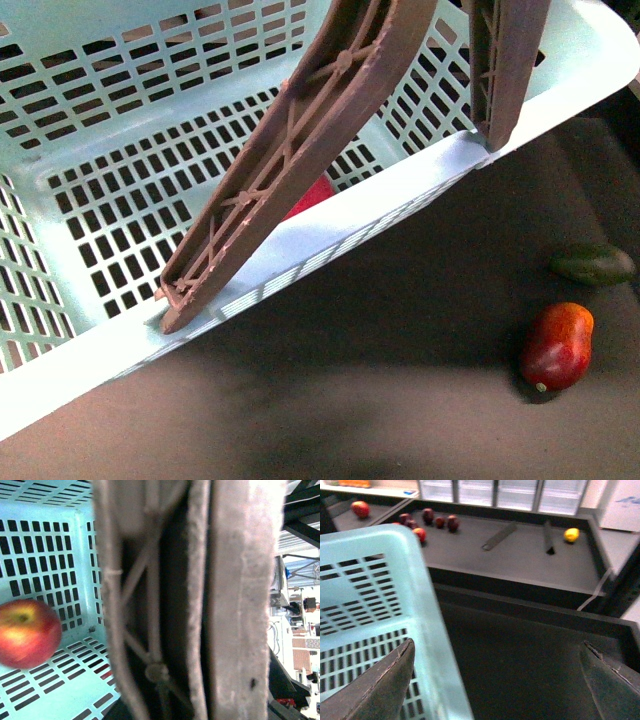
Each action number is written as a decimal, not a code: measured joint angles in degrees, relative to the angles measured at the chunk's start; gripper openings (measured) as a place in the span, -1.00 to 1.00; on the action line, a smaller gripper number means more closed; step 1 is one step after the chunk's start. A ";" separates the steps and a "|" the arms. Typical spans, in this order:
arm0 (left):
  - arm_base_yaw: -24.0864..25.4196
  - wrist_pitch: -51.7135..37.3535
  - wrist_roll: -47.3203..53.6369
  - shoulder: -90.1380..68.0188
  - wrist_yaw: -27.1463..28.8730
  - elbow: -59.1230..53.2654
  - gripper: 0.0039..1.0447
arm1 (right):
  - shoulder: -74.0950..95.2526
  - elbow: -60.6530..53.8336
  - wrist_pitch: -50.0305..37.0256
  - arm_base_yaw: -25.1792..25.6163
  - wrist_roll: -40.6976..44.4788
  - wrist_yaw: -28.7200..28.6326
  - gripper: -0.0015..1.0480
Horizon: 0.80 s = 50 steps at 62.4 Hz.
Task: Pick apple with right arm and hold basket with left
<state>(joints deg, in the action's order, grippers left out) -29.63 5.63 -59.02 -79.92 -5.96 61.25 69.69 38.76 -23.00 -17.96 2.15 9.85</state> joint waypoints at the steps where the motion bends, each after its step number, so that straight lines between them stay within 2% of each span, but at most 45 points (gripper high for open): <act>1: 0.02 0.00 0.04 0.00 -0.02 0.00 -0.73 | -0.74 -0.48 0.00 0.61 0.02 0.48 0.83; 12: -0.11 0.00 -0.35 0.00 -0.96 0.00 -0.73 | -2.01 -1.75 -0.09 1.95 0.02 0.98 0.83; 15: -0.15 0.00 -0.42 0.00 -1.29 0.00 -0.73 | -2.01 -3.17 -3.78 1.92 -0.55 3.43 0.74; 18: -0.15 0.00 -0.52 0.00 -1.40 0.00 -0.73 | -2.82 -6.08 -9.38 2.49 -0.98 4.28 0.57; 23: -0.07 0.00 -0.57 0.00 -1.20 0.00 -0.73 | -5.22 -10.45 -13.16 3.85 -1.29 3.61 0.34; 35: 0.00 0.00 -0.20 0.00 -0.37 0.00 -0.73 | -10.95 -18.67 -15.19 7.15 -1.44 0.68 -0.22; 47: 0.00 0.00 -0.39 0.00 -0.87 0.00 -0.73 | -17.00 -25.22 -15.50 10.01 -1.53 -2.29 -0.86; 48: 0.00 0.00 -0.37 0.00 -0.85 0.00 -0.73 | -17.94 -26.03 -15.45 10.36 -1.53 -2.60 -0.96; 50: 0.00 0.00 -0.37 0.00 -0.87 0.00 -0.73 | -19.15 -27.04 -15.34 10.86 -1.60 -3.19 -0.96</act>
<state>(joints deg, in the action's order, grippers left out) -29.63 5.63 -59.40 -79.92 -6.83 61.25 50.54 11.73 -38.35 -7.09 0.56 6.66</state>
